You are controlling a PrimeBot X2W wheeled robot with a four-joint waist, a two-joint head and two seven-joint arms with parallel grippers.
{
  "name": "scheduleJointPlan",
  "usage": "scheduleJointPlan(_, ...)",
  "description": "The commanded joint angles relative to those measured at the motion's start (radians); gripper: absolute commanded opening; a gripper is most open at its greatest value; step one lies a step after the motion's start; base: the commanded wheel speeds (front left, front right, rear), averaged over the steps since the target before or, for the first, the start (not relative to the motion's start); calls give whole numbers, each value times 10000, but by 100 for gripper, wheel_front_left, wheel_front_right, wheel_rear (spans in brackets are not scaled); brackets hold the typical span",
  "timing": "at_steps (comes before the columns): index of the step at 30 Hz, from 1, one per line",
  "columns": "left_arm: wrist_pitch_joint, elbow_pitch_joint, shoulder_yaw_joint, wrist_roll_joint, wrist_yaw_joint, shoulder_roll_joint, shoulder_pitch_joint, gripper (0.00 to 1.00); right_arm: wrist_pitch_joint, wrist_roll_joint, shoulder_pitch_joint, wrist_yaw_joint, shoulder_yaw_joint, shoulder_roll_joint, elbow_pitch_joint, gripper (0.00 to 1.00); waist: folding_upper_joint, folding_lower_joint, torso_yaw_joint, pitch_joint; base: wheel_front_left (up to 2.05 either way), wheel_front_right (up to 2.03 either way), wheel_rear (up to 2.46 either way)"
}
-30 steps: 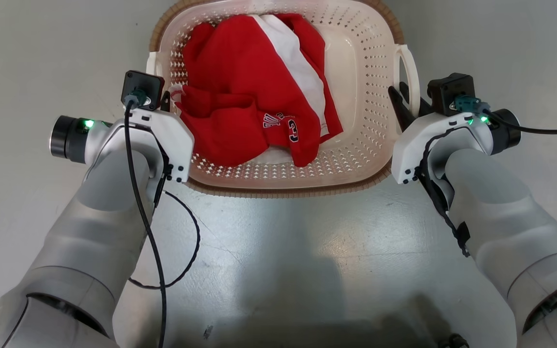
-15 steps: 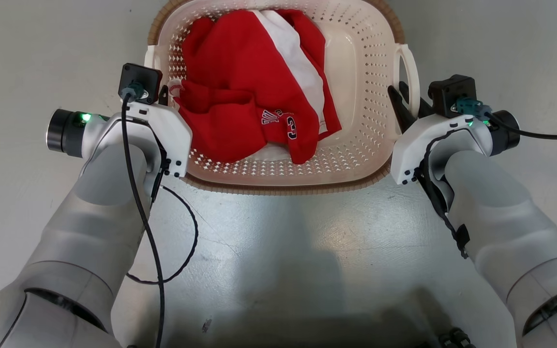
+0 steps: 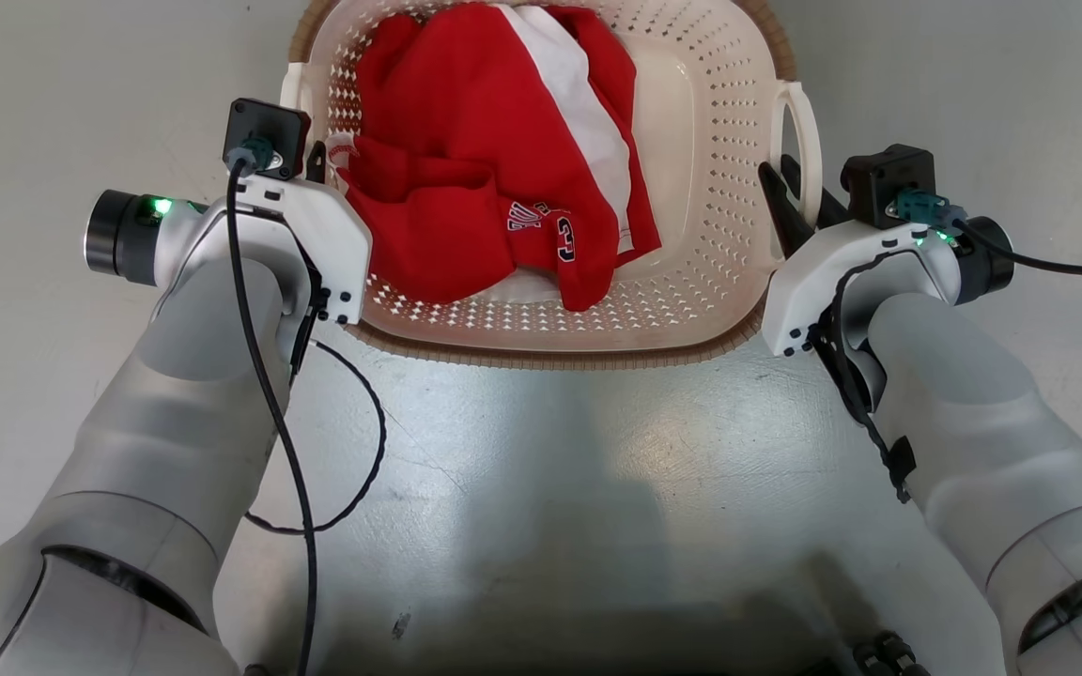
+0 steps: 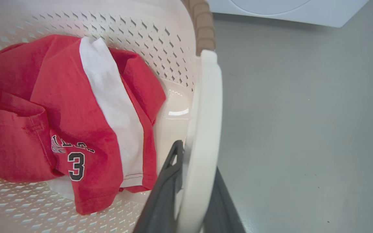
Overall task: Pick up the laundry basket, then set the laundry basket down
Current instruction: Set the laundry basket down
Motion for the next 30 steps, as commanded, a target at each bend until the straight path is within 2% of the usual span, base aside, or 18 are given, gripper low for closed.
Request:
scheduleJointPlan(1,-28,-51,24,4,50,281,-74,0,-45,-370,687,175,267,371,-172,0,0,-1,4,6,0,0,0)
scheduleJointPlan(2,19,-47,54,-43,78,272,-64,0,-45,-411,643,175,178,371,-147,1,0,-1,-3,12,0,0,0)
scheduleJointPlan(3,70,-43,88,-96,104,261,-55,7,-45,-506,578,175,62,371,-124,39,0,-1,-9,21,0,0,0)
scheduleJointPlan(4,104,-39,121,-143,149,255,-53,43,-45,-618,527,175,-71,371,-130,100,0,-1,-13,29,0,0,0)
scheduleJointPlan(5,136,-35,148,-182,196,251,-50,91,-45,-740,488,175,-231,371,-157,100,0,-1,-16,34,0,0,0)
scheduleJointPlan(6,165,-32,172,-221,233,244,-39,100,-45,-885,468,175,-396,371,-192,100,0,-1,-16,36,0,0,0)
scheduleJointPlan(16,142,-13,228,-435,383,145,104,100,-45,-1987,818,175,-1574,371,-557,100,0,-1,9,-178,0,0,0)
scheduleJointPlan(30,-123,0,370,-802,396,28,499,100,-45,-2737,1258,175,-2546,371,-688,100,0,-1,53,-770,0,0,0)
